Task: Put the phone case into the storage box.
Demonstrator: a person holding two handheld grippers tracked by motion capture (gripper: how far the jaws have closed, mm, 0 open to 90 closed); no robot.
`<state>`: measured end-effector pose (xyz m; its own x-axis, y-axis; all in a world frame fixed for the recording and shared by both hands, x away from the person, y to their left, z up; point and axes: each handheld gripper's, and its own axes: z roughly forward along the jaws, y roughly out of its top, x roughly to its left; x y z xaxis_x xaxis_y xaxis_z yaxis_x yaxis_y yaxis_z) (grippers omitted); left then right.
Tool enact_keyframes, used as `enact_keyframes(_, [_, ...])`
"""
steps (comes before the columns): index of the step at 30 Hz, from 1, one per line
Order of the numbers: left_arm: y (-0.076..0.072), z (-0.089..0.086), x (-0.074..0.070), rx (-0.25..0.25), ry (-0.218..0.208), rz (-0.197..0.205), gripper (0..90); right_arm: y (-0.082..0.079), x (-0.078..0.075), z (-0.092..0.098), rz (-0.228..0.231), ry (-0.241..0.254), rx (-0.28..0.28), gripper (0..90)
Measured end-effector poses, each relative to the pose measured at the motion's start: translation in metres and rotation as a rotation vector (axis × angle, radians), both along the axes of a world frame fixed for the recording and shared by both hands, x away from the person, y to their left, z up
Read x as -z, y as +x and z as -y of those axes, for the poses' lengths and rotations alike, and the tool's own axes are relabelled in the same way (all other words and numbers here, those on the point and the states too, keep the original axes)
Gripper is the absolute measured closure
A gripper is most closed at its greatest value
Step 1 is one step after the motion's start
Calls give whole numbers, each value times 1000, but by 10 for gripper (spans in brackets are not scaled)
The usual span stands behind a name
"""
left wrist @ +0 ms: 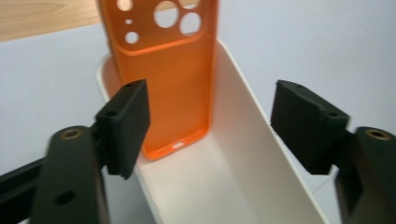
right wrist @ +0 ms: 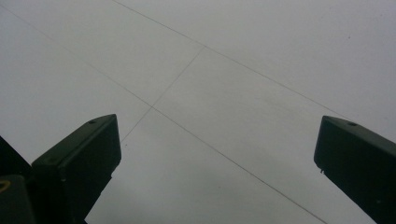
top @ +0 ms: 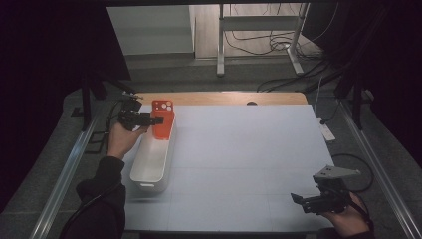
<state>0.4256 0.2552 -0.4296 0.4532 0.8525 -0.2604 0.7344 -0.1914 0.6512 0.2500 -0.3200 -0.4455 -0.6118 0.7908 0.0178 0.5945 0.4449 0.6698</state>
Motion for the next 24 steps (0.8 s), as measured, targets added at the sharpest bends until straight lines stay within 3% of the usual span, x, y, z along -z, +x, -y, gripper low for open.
enact_keyframes(9, [-11, 1, 0, 20, -16, 28, 98, 0, 0, -1, 1, -1, 2, 4])
enact_keyframes(19, [-24, 10, 1, 47, 16, 73, 19, 0, 0, -1, 0, -5, 2, 4])
enact_keyframes(24, [-33, 14, -1, 61, -3, 98, 0, 0, 0, -1, -1, -5, 2, 4])
